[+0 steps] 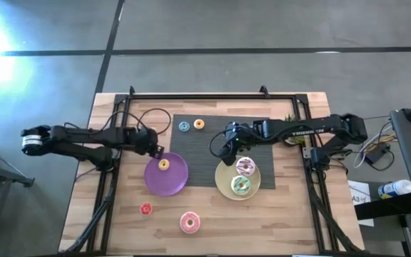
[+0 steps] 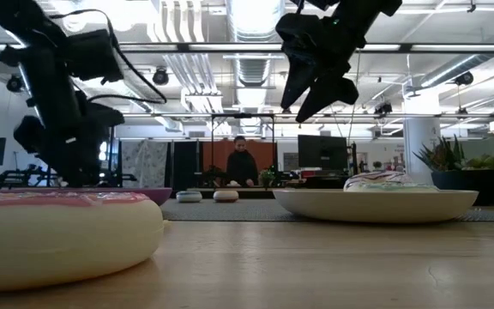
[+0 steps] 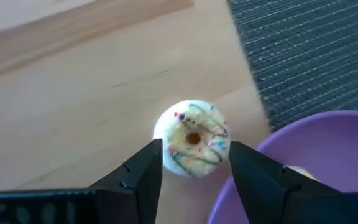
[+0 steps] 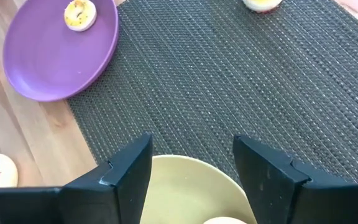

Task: Pick & Place donuts
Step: Put the small white donut on the purple plate

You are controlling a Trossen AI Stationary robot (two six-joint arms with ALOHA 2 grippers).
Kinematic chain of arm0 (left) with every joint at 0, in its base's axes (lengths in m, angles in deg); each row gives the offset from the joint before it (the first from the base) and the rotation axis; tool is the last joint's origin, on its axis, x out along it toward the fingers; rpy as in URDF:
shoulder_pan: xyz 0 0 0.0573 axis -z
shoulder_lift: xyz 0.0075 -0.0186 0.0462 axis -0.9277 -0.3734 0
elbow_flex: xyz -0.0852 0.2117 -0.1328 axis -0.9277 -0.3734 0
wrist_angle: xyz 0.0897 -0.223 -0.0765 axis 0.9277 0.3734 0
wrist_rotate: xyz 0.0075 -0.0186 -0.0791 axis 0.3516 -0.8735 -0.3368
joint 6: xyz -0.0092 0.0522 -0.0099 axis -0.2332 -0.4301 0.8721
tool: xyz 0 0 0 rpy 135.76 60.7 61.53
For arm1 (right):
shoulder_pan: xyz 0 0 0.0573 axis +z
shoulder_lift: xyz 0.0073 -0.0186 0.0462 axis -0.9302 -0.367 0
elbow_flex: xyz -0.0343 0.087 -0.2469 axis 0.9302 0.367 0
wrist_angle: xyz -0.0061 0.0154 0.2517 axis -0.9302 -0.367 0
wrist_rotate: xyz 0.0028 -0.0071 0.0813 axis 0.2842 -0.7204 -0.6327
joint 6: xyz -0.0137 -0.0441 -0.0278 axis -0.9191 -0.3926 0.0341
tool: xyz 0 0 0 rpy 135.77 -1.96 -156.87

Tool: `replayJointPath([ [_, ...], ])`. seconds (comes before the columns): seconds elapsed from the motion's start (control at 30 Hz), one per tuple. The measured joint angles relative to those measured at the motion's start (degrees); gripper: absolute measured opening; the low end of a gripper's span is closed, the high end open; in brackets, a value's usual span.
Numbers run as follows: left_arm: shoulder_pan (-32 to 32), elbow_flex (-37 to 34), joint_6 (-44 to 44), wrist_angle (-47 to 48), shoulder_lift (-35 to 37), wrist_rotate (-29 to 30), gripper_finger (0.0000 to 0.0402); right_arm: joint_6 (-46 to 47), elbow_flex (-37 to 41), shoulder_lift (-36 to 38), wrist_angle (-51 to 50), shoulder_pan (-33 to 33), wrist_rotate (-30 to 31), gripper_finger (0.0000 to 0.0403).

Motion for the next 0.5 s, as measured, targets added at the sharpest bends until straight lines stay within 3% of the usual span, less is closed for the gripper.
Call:
replayJointPath([
  [0.3,-0.2,-3.7,2.9,-0.7,0.2,0.1,0.016,-0.3,0.1,0.0,0.0,0.0,0.0,0.0214],
  [0.5,-0.4,-3.7,1.5,-3.8,0.2,3.7,0.0142,-0.5,0.3,0.0,0.0,0.0,0.1,0.0214],
])
